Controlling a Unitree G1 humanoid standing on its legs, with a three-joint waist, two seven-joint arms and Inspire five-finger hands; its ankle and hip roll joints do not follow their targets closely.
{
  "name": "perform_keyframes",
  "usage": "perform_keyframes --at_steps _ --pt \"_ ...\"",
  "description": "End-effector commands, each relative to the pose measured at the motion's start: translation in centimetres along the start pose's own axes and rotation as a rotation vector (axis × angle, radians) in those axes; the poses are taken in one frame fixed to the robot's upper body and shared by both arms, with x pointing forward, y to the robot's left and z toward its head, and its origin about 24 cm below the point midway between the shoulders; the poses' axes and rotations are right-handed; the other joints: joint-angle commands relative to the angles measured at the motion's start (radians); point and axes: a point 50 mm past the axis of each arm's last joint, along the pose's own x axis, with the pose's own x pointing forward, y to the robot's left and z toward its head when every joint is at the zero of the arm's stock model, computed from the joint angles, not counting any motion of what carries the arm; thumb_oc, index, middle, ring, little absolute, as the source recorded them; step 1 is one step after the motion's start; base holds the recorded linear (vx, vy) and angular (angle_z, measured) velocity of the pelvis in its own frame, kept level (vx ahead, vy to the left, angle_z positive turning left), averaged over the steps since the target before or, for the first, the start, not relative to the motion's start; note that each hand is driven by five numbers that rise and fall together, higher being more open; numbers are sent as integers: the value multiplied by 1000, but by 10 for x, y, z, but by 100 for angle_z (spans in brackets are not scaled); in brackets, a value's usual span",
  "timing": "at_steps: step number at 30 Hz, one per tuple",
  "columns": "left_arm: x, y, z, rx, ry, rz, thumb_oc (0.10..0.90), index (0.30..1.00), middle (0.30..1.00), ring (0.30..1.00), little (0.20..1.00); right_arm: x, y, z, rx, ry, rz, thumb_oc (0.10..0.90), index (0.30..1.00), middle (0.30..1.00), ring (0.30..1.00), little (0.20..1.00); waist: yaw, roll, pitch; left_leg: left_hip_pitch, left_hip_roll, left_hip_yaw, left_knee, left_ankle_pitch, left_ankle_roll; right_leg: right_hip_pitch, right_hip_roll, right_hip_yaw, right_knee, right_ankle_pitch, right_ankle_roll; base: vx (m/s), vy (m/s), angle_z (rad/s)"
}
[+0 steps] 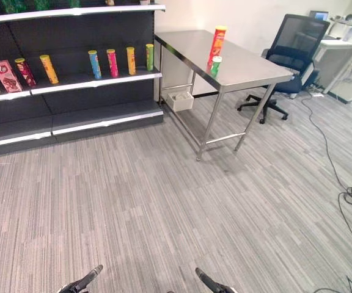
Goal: Put the goods on the table back onto the shelves and tidy them up.
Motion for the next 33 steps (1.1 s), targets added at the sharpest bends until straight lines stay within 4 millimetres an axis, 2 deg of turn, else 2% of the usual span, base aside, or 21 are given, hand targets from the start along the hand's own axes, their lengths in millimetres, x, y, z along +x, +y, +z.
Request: perform_keyframes --at_steps 1,14,15,16,18,20,22,23,24,25,26,28,29,33 --pt "3 2 30 -13 -110 9 800 900 900 900 900 2 -18 31 27 -107 -50 800 900 900 900 900 0 1 15 -8 57 78 -42 54 -72 48 -76 -2 -2 -40 130 0 0 0" --pt "4 3 40 -52 -143 12 800 900 900 900 900 2 -15 40 5 -131 -36 800 900 900 900 900 12 -4 36 3 82 100 -42 66 -83 36 -57 8 -2 -44 125 11 -45 -7" --pt "4 3 43 -56 -153 10 800 900 900 900 900 2 -13 44 1 -147 -30 800 900 900 900 900 15 -13 53 -22 88 97 10 58 -87 34 -57 9 -2 -43 119 -17 -70 -2" --pt "4 3 43 -56 -153 10 800 900 900 900 900 2 -13 44 1 -147 -30 800 900 900 900 900 14 -13 53 -25 88 96 13 56 -88 33 -57 9 -2 -43 119 -40 -148 1" --pt "4 2 50 -65 -174 4 800 900 900 900 900 2 -14 54 14 -187 -27 800 900 900 900 900 19 -26 94 -107 108 77 164 40 -102 26 -50 7 -2 -43 102 -36 -176 4" --pt "3 1 50 -72 -181 -1 800 900 900 900 900 1 -14 57 29 -203 -23 800 900 900 900 900 23 -31 111 -162 120 55 271 73 -110 33 -42 8 -2 -48 88 14 -159 2" --pt "3 -2 53 -70 -189 -8 800 900 900 900 900 0 -16 57 44 -218 -26 800 900 900 900 900 21 -32 134 -251 145 37 411 145 -122 43 -32 -4 -2 -57 67 16 -158 -1" --pt "4 -4 55 -69 -192 -14 800 900 900 900 900 -1 -17 60 50 -236 -25 800 900 900 900 900 21 -30 154 -301 148 18 490 164 -120 48 -24 -11 -2 -66 54 2 -106 37" --pt "4 -4 55 -69 -193 -14 800 900 900 900 900 -1 -17 60 50 -236 -25 800 900 900 900 900 18 -31 151 -304 146 16 487 167 -119 45 -25 -13 -2 -65 54 170 -70 50" --pt "4 -7 53 -56 -179 -13 800 900 900 900 900 -1 -18 66 53 -251 -33 800 900 900 900 900 24 -22 157 -356 123 42 360 141 -100 62 -19 -26 -2 -100 63 271 21 52" --pt "4 -8 49 -52 -168 -14 800 900 900 900 900 -2 -17 70 52 -264 -31 800 900 900 900 900 32 -13 152 -364 109 54 241 161 -100 64 -11 -21 -2 -109 72 273 22 35" --pt "4 -8 49 -52 -168 -14 800 900 900 900 900 -2 -17 69 52 -264 -31 800 900 900 900 900 33 -14 153 -360 108 56 236 163 -100 66 -12 -20 -2 -109 72 226 51 -12" --pt "4 -8 42 -36 -147 -13 800 900 900 900 900 -1 -15 70 26 -264 -28 800 900 900 900 900 60 7 141 -393 88 83 3 271 -128 97 20 -1 -2 -143 78 343 68 -36" --pt "4 -8 42 -36 -147 -13 800 900 900 900 900 -1 -16 70 26 -264 -29 800 900 900 900 900 61 9 138 -395 90 83 1 274 -128 94 22 -1 -2 -141 77 219 47 -28"
